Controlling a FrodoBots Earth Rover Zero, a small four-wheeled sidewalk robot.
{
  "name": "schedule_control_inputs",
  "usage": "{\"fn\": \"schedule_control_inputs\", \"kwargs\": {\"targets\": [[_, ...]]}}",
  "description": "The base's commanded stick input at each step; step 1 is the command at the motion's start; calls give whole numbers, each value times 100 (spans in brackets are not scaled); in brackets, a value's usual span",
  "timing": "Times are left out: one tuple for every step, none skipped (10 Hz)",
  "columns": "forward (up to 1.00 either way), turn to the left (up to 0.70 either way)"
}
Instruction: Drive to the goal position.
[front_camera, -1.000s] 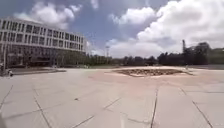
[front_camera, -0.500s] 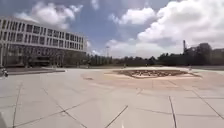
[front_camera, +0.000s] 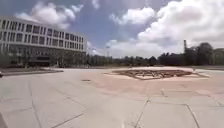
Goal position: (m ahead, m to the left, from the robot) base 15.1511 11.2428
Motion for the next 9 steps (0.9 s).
{"fn": "schedule_control_inputs", "kwargs": {"targets": [[100,0],[100,0],[100,0],[100,0],[100,1],[100,6],[100,33],[100,31],[100,17]]}}
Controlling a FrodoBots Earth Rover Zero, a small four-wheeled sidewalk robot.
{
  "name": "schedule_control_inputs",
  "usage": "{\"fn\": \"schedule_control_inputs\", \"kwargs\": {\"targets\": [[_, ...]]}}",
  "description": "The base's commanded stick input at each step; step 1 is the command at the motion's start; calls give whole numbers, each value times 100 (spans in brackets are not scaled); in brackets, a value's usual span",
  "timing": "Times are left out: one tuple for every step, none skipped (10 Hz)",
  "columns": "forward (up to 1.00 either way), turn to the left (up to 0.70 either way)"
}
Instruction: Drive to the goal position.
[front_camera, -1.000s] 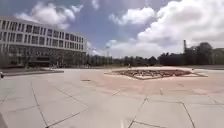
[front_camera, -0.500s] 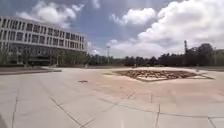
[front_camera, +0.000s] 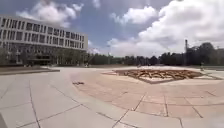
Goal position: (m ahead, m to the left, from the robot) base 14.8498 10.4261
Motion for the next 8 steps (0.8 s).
{"fn": "schedule_control_inputs", "kwargs": {"targets": [[100,0],[100,0],[100,0],[100,0],[100,0],[100,5],[100,19],[100,28]]}}
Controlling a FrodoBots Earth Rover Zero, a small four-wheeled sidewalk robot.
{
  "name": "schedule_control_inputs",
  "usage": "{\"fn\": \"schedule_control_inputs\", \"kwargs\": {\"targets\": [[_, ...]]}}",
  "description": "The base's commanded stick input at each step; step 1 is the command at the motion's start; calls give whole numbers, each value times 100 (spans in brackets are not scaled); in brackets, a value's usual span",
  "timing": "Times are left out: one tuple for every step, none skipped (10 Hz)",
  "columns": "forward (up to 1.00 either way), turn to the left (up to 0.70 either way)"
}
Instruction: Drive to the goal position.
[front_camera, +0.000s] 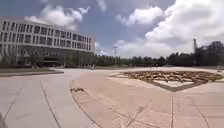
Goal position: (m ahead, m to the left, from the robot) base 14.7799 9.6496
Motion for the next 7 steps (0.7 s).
{"fn": "schedule_control_inputs", "kwargs": {"targets": [[100,4],[100,0],[100,0],[100,0],[100,0],[100,0],[100,31]]}}
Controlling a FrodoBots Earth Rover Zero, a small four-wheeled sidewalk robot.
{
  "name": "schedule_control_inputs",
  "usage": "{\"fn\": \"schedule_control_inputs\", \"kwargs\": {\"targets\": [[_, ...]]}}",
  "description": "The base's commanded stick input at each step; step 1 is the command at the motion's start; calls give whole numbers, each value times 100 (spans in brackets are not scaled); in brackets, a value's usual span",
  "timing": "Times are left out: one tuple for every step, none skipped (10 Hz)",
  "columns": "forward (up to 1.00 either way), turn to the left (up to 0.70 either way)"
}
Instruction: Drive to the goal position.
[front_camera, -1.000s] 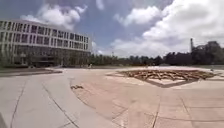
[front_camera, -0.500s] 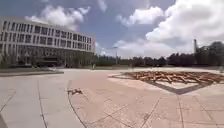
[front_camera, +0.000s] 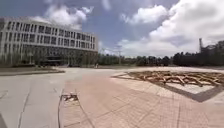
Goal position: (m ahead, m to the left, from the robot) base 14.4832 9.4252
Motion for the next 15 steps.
{"fn": "schedule_control_inputs", "kwargs": {"targets": [[100,39],[100,25],[100,2],[100,24],[100,38],[100,32],[100,0],[100,34],[100,30],[100,0],[100,0],[100,0],[100,0],[100,0],[100,0]]}}
